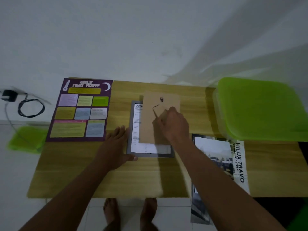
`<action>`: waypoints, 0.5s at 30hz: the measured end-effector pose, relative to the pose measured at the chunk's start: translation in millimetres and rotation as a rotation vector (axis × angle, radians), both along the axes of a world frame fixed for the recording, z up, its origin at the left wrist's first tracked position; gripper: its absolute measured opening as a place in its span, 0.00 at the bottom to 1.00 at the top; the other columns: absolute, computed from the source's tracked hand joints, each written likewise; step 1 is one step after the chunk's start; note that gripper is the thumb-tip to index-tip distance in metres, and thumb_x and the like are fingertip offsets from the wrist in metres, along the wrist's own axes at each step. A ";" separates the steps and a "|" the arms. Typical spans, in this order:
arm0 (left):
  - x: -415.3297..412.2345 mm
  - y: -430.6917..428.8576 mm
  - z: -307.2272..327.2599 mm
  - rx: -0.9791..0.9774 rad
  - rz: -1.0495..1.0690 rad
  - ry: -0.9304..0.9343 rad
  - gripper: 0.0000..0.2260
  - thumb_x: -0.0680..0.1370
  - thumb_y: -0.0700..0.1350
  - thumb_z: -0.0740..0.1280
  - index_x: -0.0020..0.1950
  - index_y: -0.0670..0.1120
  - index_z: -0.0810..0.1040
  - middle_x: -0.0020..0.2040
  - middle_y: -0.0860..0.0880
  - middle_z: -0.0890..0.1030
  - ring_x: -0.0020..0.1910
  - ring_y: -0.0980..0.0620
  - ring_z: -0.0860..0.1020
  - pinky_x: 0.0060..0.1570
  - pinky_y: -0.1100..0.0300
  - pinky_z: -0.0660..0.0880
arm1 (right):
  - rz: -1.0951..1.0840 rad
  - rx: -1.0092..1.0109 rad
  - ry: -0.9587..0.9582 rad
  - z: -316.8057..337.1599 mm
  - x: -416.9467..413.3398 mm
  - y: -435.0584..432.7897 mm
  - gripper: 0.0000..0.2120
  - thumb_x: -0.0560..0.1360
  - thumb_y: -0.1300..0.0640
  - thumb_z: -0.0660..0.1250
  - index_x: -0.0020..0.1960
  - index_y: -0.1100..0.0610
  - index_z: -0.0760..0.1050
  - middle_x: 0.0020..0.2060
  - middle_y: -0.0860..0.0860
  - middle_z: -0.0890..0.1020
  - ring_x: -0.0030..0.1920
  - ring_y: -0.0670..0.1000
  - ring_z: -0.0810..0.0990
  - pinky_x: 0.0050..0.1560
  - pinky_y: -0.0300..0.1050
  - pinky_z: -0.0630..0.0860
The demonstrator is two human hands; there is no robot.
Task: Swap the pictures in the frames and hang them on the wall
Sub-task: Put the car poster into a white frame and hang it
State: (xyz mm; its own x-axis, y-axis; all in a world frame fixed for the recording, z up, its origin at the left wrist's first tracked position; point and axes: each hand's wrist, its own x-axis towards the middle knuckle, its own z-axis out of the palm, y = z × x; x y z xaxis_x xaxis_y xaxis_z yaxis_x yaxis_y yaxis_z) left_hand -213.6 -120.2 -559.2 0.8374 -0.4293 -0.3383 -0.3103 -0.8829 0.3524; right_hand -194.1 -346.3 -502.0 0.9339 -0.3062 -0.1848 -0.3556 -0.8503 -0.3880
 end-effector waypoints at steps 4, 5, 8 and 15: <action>0.4 1.6 -0.7 -0.026 0.003 -0.013 0.53 0.66 0.68 0.71 0.80 0.50 0.45 0.80 0.49 0.47 0.78 0.49 0.43 0.75 0.51 0.45 | 0.000 -0.045 0.047 -12.3 -1.9 18.3 0.19 0.79 0.48 0.65 0.63 0.61 0.70 0.54 0.56 0.79 0.53 0.57 0.79 0.44 0.44 0.68; 0.0 2.1 -0.8 -0.026 0.004 -0.009 0.53 0.66 0.68 0.70 0.80 0.50 0.45 0.80 0.49 0.46 0.78 0.49 0.43 0.75 0.50 0.45 | 0.006 -0.051 0.057 -14.2 -3.1 20.9 0.19 0.80 0.48 0.65 0.63 0.61 0.70 0.55 0.56 0.79 0.54 0.57 0.79 0.44 0.45 0.68; -0.7 2.9 -1.6 -0.028 0.006 0.000 0.53 0.66 0.69 0.69 0.80 0.49 0.45 0.80 0.49 0.46 0.78 0.49 0.43 0.76 0.49 0.45 | 0.041 -0.085 0.083 -18.7 -8.6 25.0 0.18 0.80 0.48 0.65 0.61 0.60 0.71 0.54 0.56 0.80 0.54 0.56 0.79 0.43 0.46 0.70; -0.5 2.2 -1.8 -0.040 0.019 0.022 0.52 0.67 0.69 0.68 0.80 0.51 0.44 0.79 0.51 0.43 0.78 0.52 0.39 0.75 0.51 0.42 | 0.171 -0.157 0.083 -28.9 -16.5 26.9 0.27 0.78 0.41 0.65 0.64 0.62 0.71 0.59 0.57 0.77 0.62 0.56 0.74 0.55 0.50 0.77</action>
State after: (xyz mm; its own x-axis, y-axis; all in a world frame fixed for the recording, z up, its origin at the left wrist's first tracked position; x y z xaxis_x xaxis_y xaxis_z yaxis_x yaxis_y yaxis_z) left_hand -214.0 -117.9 -561.0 0.8380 -0.4270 -0.3399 -0.2851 -0.8736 0.3944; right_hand -210.6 -319.5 -530.9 0.9581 -0.1760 -0.2260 -0.2265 -0.9485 -0.2215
